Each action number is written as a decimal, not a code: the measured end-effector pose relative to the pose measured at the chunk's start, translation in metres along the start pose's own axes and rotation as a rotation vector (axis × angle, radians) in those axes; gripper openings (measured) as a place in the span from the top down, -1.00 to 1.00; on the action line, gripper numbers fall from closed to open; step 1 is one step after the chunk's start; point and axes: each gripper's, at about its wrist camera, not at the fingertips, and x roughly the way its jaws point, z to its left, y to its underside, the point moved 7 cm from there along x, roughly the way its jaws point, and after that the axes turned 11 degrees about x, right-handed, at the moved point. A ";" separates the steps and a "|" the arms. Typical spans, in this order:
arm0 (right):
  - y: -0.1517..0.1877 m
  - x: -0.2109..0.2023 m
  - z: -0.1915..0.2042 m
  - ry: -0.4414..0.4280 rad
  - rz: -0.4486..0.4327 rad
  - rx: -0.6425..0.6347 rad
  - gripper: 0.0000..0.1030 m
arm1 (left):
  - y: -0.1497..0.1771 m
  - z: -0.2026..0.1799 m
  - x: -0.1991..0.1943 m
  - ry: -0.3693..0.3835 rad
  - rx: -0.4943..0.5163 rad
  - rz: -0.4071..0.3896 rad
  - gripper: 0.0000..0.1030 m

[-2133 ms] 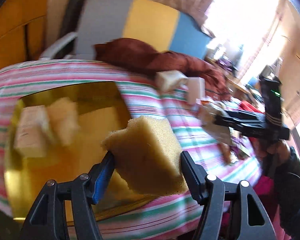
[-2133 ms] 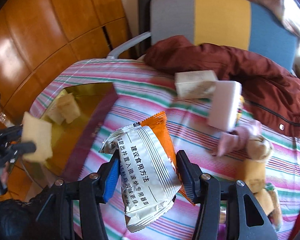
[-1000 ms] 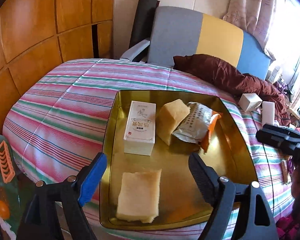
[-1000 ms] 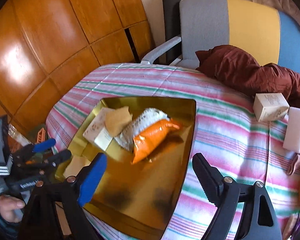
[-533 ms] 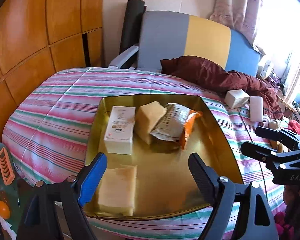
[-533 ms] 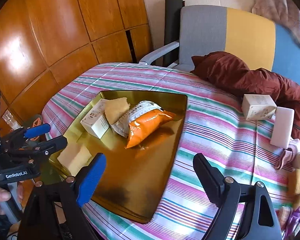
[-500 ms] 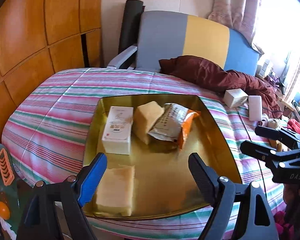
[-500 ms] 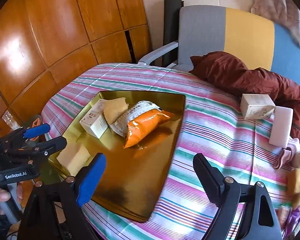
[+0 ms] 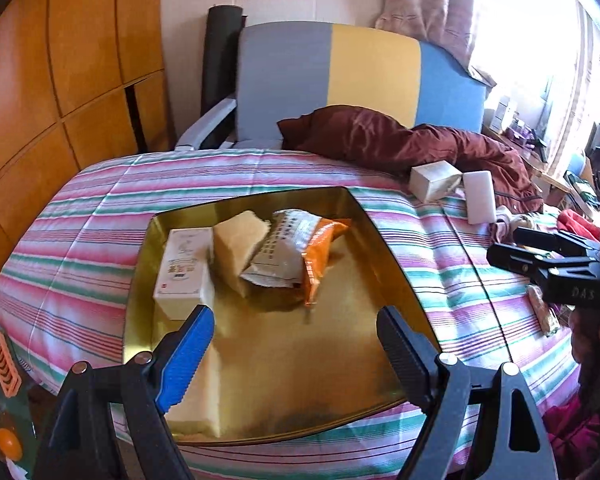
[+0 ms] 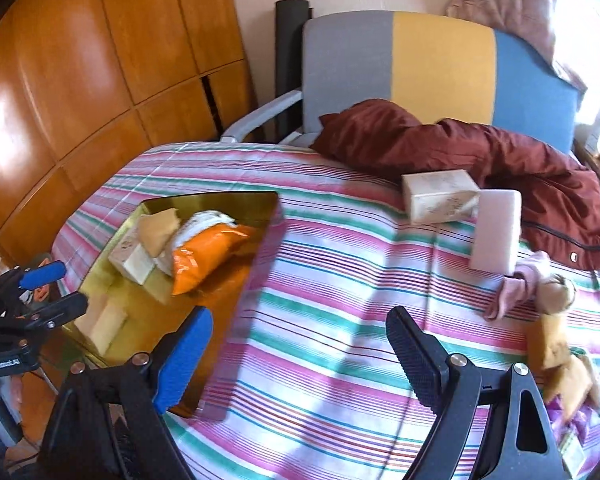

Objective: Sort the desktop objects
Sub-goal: 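Move the right tool toward the white eraser block on the bed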

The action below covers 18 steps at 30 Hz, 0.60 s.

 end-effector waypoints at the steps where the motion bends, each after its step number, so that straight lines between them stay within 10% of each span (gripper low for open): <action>1: -0.001 -0.001 -0.004 0.006 -0.003 0.006 -0.73 | -0.001 -0.004 0.000 0.005 0.006 -0.001 -0.65; 18: -0.010 -0.010 -0.106 0.104 0.042 0.293 -0.55 | 0.002 -0.054 0.010 0.184 0.045 0.000 -0.65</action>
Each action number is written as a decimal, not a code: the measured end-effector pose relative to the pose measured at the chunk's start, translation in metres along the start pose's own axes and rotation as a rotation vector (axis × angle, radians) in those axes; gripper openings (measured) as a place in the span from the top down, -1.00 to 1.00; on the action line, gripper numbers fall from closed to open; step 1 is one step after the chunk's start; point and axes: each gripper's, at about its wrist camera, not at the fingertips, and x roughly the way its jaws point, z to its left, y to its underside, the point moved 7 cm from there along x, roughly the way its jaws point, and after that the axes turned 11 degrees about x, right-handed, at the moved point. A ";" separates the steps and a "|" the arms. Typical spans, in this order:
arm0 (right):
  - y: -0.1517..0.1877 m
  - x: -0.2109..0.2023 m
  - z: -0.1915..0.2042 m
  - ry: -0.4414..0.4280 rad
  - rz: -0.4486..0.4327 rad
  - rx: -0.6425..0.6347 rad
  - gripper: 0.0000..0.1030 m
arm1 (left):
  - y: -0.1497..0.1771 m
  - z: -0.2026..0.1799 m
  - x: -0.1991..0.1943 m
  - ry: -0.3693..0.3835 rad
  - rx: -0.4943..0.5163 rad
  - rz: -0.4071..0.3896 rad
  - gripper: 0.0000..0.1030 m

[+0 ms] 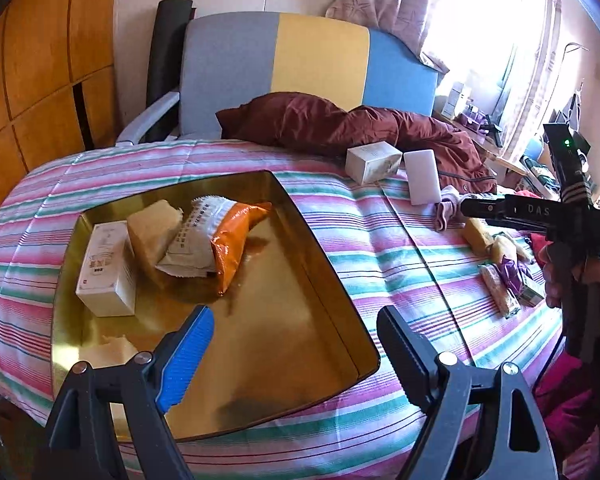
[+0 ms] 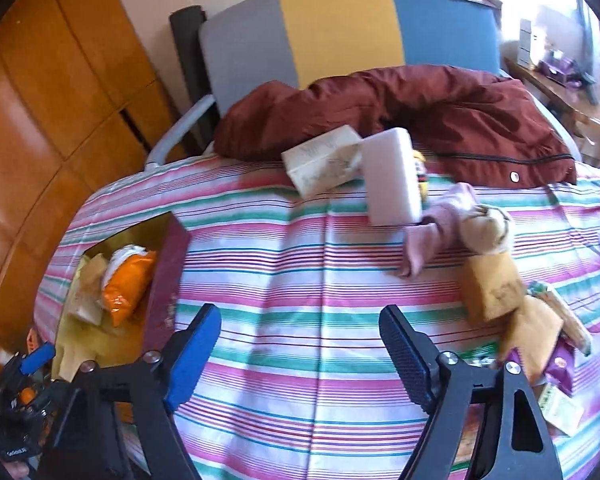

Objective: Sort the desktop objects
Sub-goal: 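Move the right tool toward the white eraser block on the bed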

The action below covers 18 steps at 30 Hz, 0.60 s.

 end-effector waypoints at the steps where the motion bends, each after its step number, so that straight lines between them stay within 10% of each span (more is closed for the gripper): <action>1: -0.002 0.000 -0.004 0.007 0.003 0.007 -0.49 | 0.000 0.000 0.001 0.004 -0.002 0.002 -0.64; 18: -0.066 0.020 -0.056 0.053 -0.064 0.066 -0.28 | -0.018 -0.013 0.012 0.077 0.015 0.025 -0.57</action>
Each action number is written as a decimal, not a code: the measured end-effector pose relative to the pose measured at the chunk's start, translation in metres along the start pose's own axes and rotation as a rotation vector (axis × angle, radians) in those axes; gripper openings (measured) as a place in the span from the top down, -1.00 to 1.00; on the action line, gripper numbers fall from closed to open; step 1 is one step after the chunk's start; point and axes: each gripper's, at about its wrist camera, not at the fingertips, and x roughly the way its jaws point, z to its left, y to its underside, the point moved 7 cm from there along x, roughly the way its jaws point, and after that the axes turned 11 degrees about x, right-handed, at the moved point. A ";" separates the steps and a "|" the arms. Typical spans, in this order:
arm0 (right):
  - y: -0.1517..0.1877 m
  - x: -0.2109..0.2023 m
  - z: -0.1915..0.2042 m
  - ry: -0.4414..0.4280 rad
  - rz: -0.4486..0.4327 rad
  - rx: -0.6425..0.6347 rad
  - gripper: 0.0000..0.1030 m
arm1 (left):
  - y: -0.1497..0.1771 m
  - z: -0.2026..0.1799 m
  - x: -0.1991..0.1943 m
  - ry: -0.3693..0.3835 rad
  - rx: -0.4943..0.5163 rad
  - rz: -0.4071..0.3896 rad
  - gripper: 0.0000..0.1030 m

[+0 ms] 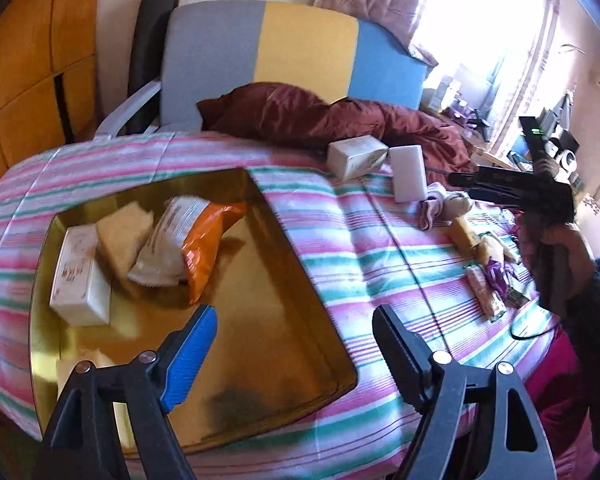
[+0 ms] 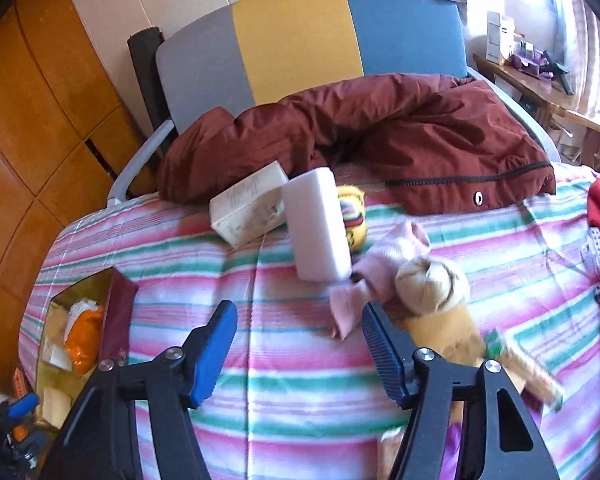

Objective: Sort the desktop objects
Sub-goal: 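Move the right tool toward the white eraser block on the bed, then close the right tool around the white eraser block and lift it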

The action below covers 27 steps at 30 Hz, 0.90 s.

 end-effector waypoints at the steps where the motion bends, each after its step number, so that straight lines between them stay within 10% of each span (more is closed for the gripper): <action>1: -0.004 0.004 -0.001 0.003 -0.004 -0.005 -0.28 | -0.003 -0.002 0.001 0.005 0.007 -0.001 -0.57; 27: -0.052 0.086 -0.004 0.013 -0.043 -0.146 0.11 | -0.093 -0.040 0.092 0.073 0.142 0.106 -0.57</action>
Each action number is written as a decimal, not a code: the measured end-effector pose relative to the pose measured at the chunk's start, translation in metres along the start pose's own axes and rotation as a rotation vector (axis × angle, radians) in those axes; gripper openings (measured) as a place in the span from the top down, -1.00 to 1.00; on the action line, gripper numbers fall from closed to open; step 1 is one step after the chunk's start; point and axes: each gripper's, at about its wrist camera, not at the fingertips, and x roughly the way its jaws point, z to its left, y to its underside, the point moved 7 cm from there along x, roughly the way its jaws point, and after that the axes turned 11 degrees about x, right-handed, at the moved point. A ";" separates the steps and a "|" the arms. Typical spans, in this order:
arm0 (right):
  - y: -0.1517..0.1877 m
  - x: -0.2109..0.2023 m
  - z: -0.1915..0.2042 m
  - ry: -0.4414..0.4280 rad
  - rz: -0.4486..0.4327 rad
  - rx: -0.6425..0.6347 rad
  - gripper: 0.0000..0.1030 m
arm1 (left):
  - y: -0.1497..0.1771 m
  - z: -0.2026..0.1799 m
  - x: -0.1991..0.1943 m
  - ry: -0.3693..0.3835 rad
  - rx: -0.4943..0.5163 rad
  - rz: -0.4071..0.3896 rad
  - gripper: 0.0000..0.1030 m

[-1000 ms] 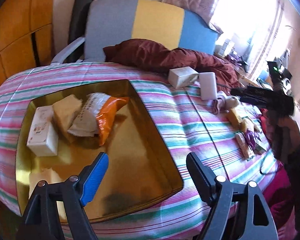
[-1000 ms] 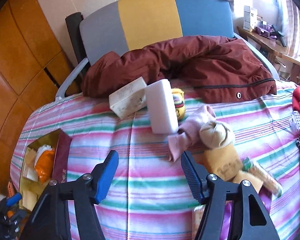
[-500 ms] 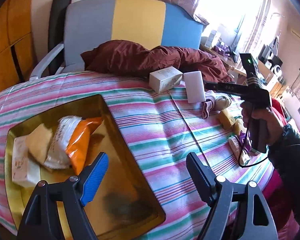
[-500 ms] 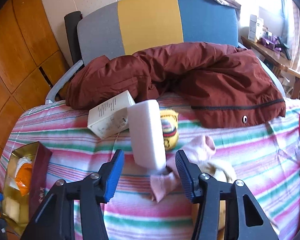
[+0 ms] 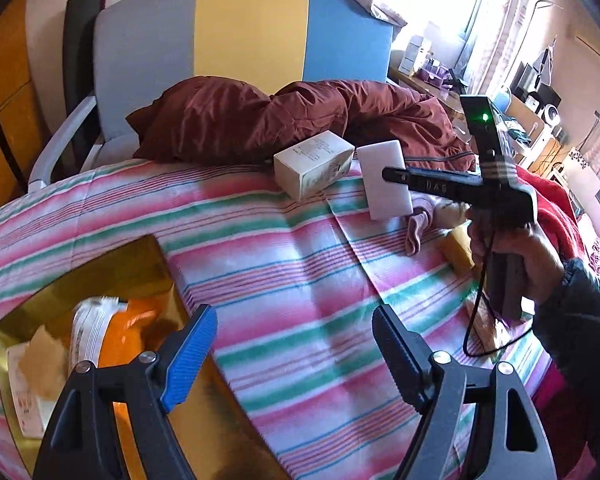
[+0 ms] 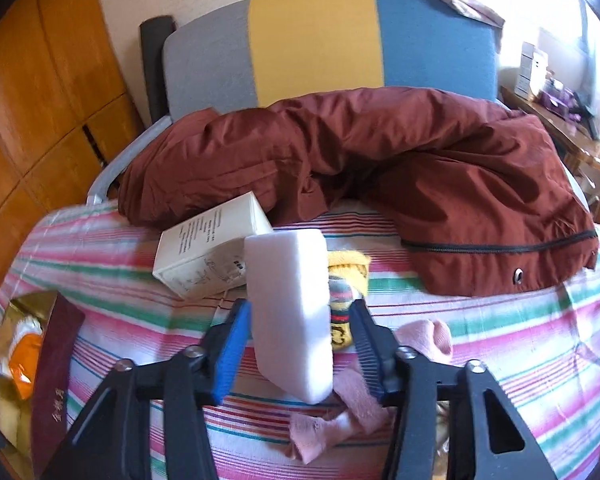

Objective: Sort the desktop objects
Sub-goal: 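Close the right tool around the white eraser block and lift it, then grasp a white printed box with the left tool while the right holds the block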

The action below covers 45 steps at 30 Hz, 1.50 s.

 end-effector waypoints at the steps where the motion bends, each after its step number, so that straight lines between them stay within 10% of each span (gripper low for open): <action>1: 0.000 0.002 0.000 0.007 0.003 -0.006 0.14 | -0.004 0.000 0.003 0.002 0.004 0.002 -0.57; 7: 0.003 0.009 0.000 -0.004 0.035 -0.028 0.46 | -0.035 0.003 0.030 -0.007 0.050 0.032 -0.57; 39: -0.028 -0.041 -0.002 -0.044 -0.019 0.015 0.48 | -0.135 0.005 0.192 0.054 0.349 0.132 -0.49; 45: -0.024 -0.036 -0.005 -0.017 -0.008 0.012 0.48 | -0.128 -0.005 0.201 0.104 0.324 0.160 -0.04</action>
